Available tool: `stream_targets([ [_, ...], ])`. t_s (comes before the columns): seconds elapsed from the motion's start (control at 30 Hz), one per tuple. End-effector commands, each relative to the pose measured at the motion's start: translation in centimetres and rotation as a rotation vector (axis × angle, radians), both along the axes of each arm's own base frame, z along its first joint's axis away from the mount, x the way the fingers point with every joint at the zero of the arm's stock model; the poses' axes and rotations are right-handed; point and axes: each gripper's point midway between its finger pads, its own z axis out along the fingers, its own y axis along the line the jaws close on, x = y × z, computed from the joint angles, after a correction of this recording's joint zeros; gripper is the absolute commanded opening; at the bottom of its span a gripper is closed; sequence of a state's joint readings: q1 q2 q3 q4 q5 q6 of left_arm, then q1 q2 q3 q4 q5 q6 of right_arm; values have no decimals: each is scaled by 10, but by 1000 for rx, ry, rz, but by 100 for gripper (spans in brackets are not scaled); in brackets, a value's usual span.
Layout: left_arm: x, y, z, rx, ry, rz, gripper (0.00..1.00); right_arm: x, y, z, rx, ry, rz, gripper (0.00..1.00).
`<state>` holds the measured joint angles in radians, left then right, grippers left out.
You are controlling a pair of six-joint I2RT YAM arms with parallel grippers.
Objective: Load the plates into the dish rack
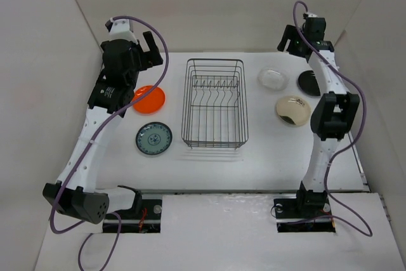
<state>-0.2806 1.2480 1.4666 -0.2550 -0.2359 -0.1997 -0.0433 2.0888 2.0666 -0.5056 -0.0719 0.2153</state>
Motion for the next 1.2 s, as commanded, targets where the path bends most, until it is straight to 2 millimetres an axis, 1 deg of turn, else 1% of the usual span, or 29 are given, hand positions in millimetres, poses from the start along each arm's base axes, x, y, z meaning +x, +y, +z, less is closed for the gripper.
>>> stream_targets([
  [0.0,-2,-7,25,-29,-66,-33,100,12,-5,-8,39,31,22,84],
  [0.03,-2,-7,25,-29,-66,-33,100,15,-11,-9,39,32,13,84],
  [0.07,-2,-7,25,-38,-66,-31,100,18,-13,-23,36,57,5,84],
  [0.1,-2,-9,25,-39,-66,-40,100,18,-19,-24,37,57,-6,84],
  [0.13,-2,-9,25,-39,-66,-40,100,19,-20,-32,38,70,-6,84],
  [0.17,-2,-10,25,-41,-65,-49,100,22,-26,-38,39,75,-17,84],
  [0.2,-2,-10,25,-41,-65,-50,100,23,-27,-44,39,84,-17,84],
  [0.23,-2,-10,25,-41,-65,-50,100,21,-34,-45,41,93,-30,84],
  [0.27,-2,-10,25,-41,-65,-50,100,18,-39,-59,43,124,-27,84],
  [0.33,-2,-10,25,-41,-65,-50,100,15,-34,-68,51,145,2,84],
  [0.37,-2,-10,25,-41,-65,-50,100,11,-32,-81,59,170,9,84],
  [0.4,-2,-10,25,-41,-65,-50,100,10,-31,-88,59,179,22,84],
  [0.47,-2,-12,25,-42,-65,-59,100,7,-30,-98,61,196,22,84],
  [0.5,-3,-12,30,-44,-74,-59,100,5,-30,-102,62,205,22,84],
  [0.53,-3,-12,30,-44,-74,-59,100,6,-30,-110,64,219,21,84],
  [0.57,-3,-12,30,-44,-74,-59,100,4,-30,-111,65,230,21,84],
  [0.63,-3,-12,30,-44,-74,-59,100,1,-30,-127,63,264,26,84],
  [0.7,-3,-12,30,-44,-74,-59,100,1,-34,-127,71,263,25,83],
  [0.77,-3,-12,30,-44,-74,-59,100,0,-37,-138,84,281,25,82],
  [0.8,-3,-12,30,-53,-73,-58,100,2,-36,-134,89,271,34,82],
  [0.87,-3,-12,30,-53,-73,-58,100,3,-39,-145,102,295,34,82],
  [0.9,-3,-12,30,-53,-73,-58,100,2,-39,-147,104,304,33,82],
  [0.93,-3,-12,30,-53,-73,-58,100,2,-39,-145,104,305,33,81],
  [1.0,-3,-12,30,-53,-73,-58,100,0,-39,-155,107,326,33,81],
  [1.03,-3,-11,30,-61,-74,-47,100,0,-39,-155,107,326,33,81],
  [1.07,0,-11,24,-70,-56,-36,100,-2,-39,-159,109,335,33,81],
  [1.1,0,-9,24,-78,-57,-24,100,0,-39,-157,107,324,33,81],
  [1.13,2,-6,23,-83,-48,-1,100,0,-39,-163,109,333,33,81],
  [1.17,4,-7,20,-79,-33,0,100,0,-36,-162,118,332,44,81],
])
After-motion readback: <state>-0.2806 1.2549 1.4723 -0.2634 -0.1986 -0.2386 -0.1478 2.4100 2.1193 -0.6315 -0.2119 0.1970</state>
